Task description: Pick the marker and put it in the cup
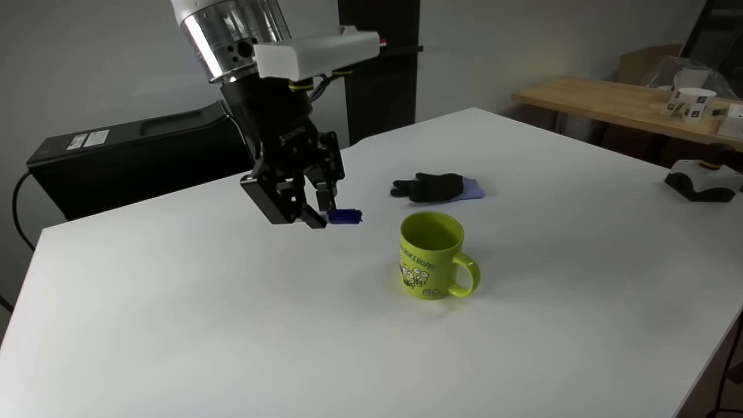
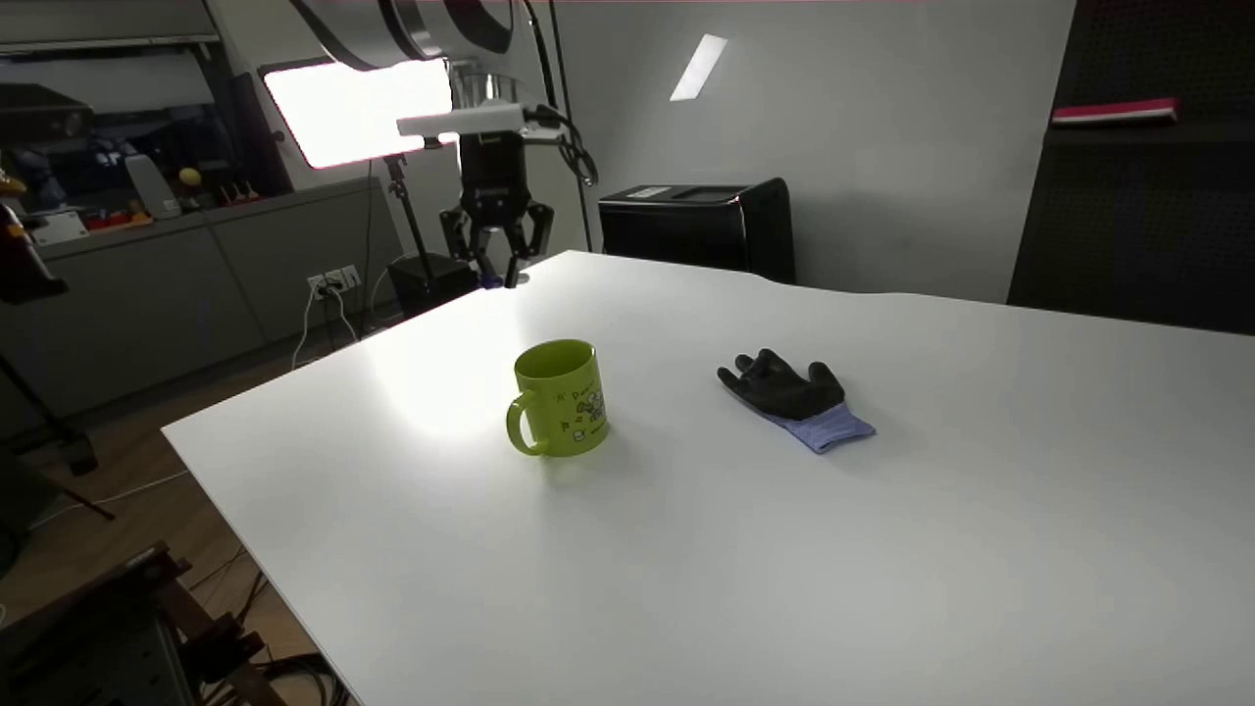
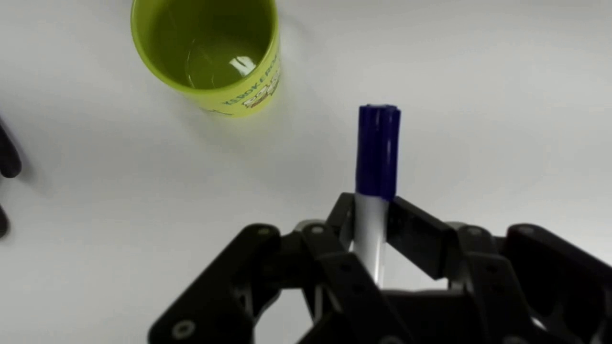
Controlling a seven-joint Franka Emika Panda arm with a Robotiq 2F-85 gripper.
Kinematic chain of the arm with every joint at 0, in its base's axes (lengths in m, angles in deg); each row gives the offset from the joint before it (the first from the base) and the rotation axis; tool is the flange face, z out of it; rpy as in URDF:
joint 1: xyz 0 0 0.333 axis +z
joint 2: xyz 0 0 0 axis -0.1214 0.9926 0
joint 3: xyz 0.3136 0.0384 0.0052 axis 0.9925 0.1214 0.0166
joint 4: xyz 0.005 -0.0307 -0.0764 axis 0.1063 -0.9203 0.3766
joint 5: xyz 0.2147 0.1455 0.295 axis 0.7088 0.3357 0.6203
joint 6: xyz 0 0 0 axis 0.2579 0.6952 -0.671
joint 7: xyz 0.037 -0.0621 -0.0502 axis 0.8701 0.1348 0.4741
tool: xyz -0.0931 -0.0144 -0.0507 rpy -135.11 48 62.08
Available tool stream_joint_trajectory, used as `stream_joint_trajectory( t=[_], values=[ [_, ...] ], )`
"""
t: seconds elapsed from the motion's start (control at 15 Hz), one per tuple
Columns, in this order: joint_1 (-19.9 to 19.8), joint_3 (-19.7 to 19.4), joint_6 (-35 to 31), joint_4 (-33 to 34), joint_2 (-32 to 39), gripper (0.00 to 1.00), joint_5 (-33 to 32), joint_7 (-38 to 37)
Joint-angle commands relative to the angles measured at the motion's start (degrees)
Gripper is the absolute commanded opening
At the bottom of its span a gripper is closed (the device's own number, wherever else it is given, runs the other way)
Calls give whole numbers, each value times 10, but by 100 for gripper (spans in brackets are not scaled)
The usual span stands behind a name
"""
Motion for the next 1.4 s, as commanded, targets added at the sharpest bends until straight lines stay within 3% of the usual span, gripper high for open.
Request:
stream_joint_trajectory(
  t=[0.0,0.6,1.33],
  values=[
    [-7,-1,14,-28,-27,6,-2,-19],
    [-20,1,48,-71,-64,6,6,-25],
    [-38,1,33,-222,-166,6,25,-49]
  ],
)
